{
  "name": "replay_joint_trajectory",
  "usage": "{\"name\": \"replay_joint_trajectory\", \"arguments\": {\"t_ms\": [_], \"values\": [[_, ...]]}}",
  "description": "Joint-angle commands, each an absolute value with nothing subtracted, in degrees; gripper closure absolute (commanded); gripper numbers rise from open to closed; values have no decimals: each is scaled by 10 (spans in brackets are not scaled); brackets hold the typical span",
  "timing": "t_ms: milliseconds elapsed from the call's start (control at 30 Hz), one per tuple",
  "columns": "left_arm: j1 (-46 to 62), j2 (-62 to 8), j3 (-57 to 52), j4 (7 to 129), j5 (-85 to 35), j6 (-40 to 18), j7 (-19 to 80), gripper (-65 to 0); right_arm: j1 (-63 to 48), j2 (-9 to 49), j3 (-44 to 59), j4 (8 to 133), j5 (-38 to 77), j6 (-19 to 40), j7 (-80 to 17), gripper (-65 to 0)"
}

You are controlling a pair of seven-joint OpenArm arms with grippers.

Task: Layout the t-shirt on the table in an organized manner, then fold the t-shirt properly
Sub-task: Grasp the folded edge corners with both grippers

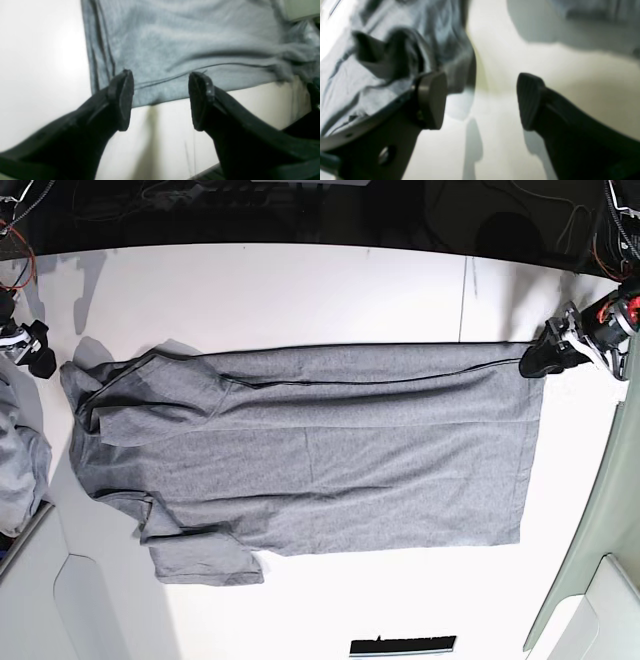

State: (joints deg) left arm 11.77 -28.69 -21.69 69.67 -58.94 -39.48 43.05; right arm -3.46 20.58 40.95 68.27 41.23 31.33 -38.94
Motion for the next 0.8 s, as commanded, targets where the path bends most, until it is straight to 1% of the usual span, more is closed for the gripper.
{"name": "replay_joint_trajectory", "arguments": {"t_ms": [0, 67, 200, 467, 500, 533, 567, 600, 633, 667, 700, 767], "values": [[114, -300, -223, 697, -588, -400, 397, -372, -20, 215, 405, 682, 424, 317, -371, -433], [109, -293, -223, 685, -576, -400, 374, -372, -4, 208, 393, 668, 422, 317, -371, -433], [85, -280, -222, 662, -564, -400, 377, -372, 29, 190, 374, 662, 402, 317, -371, -433], [38, -263, -202, 591, -485, -400, 363, -371, 67, 166, 324, 632, 383, 312, -371, -430], [36, -263, -201, 589, -483, -400, 359, -368, 68, 163, 321, 631, 381, 312, -371, -430], [36, -263, -201, 589, -484, -400, 357, -341, 68, 160, 321, 631, 379, 312, -371, -422], [35, -264, -201, 590, -484, -400, 357, -272, 68, 160, 321, 631, 379, 312, -371, -380], [35, -264, -201, 590, -484, -400, 358, -176, 68, 161, 321, 631, 379, 312, -371, -302], [36, -264, -201, 590, -484, -400, 359, -83, 68, 162, 323, 632, 377, 313, -371, -197], [36, -264, -201, 590, -484, -400, 361, -4, 68, 164, 325, 632, 373, 313, -371, -78], [36, -265, -201, 590, -484, -400, 364, 0, 68, 165, 329, 634, 373, 314, -375, 0], [38, -272, -201, 595, -490, -400, 372, 0, 68, 165, 345, 641, 374, 321, -395, 0]]}}
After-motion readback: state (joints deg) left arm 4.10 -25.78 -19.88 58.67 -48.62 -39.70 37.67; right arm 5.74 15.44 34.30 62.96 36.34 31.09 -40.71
